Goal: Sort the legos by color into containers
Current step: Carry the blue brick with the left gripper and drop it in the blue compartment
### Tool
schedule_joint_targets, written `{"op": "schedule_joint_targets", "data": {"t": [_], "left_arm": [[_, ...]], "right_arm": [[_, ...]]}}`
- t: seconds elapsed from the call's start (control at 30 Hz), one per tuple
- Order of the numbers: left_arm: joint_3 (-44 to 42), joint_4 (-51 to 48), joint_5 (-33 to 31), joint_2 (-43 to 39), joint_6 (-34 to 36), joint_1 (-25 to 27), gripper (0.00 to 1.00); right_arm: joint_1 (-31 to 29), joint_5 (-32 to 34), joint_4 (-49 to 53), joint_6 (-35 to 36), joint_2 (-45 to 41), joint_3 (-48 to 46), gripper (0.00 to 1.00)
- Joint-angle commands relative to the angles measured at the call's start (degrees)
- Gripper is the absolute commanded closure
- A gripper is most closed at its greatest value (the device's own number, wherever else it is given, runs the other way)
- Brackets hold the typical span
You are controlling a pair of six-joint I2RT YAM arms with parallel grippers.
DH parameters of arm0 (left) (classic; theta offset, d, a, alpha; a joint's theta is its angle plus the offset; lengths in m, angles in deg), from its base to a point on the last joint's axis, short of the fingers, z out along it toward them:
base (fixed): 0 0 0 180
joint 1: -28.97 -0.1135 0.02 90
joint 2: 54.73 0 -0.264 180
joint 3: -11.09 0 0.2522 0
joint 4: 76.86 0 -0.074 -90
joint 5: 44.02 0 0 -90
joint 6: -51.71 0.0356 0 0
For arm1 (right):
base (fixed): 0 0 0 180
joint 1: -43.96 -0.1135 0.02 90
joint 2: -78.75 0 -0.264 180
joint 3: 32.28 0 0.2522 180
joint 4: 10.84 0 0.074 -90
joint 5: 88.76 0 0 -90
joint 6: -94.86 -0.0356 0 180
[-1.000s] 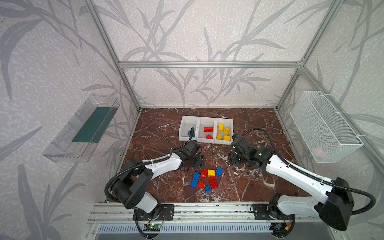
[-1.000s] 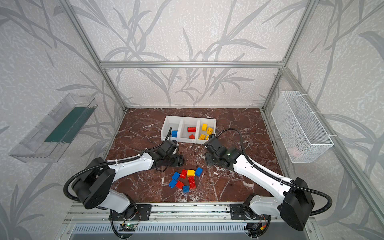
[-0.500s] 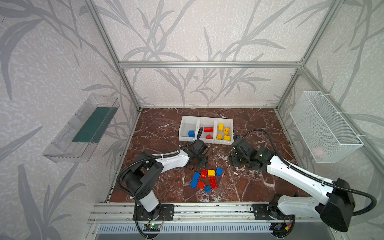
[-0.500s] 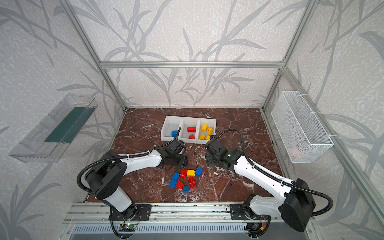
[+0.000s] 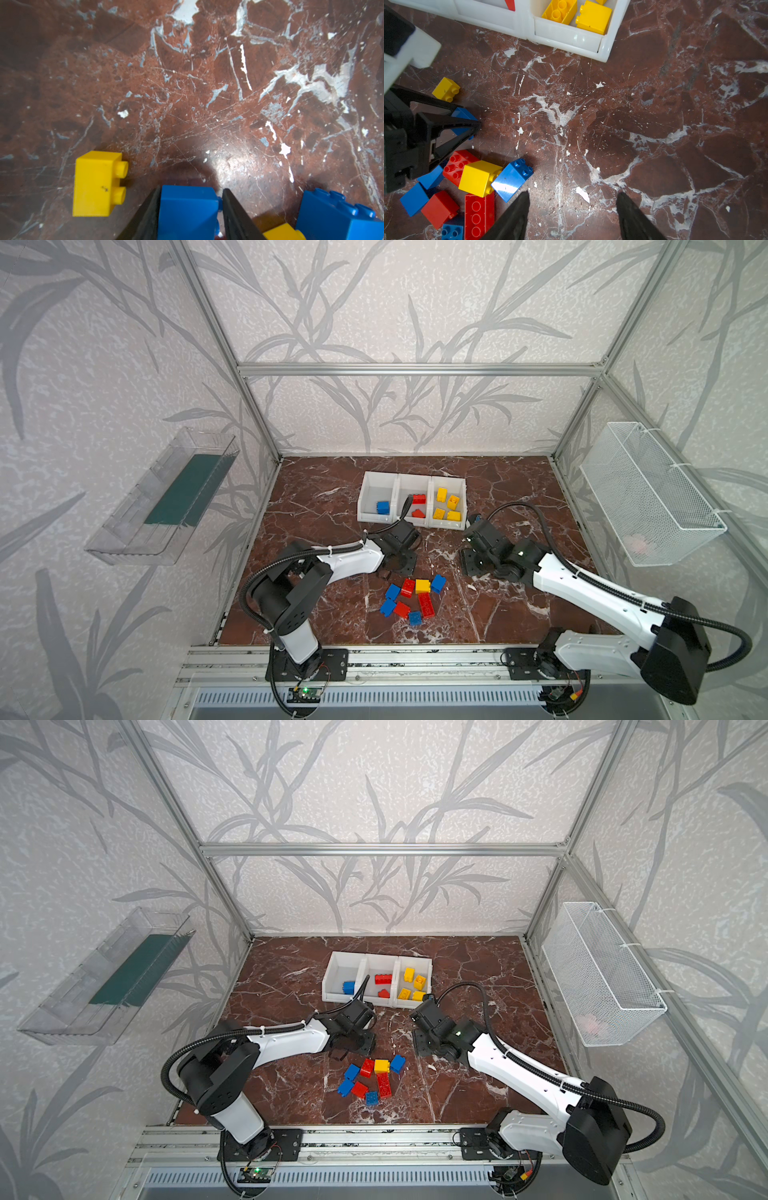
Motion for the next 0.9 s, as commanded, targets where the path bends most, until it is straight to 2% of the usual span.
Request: {"op": "schedule_joint_targets", "data": {"t": [0.0,0.13,0.33,0.5,0.7,0.87], "left_arm": [[-0.7,-1.9,-1.5,0.1,1.2,0.3,0.52],[-0.6,-1.4,-1.5,-1.2,1.5,0.3,0.58],[0.8,-1.4,-2.1,-3.1,2.2,0.1,0.6],[3.8,-2.6,-6.5,-5.2,1.9,-0.8,0.6],[11.0,-3.9,-6.9,-6.0,5.3,-6.1,0.6],[13.7,1.6,-6.4,-5.6,6.4,-12.9,0.6]], "right_arm": [[-0.1,-0.7,-1.1,-0.7,-0.1,0.2,0.33],[-0.1,-1.6,-1.1,-0.2,1.3,1.3,0.33],[-0.1,-1.7,-0.6,0.0,1.1,1.5,0.33],[-0.1,-0.8,0.3,0.2,0.1,1.3,0.33],[-0.1,-0.1,0.7,0.4,-1.4,1.0,0.33],[-0.1,0.2,1.0,0.2,-2.2,0.6,0.33]]}}
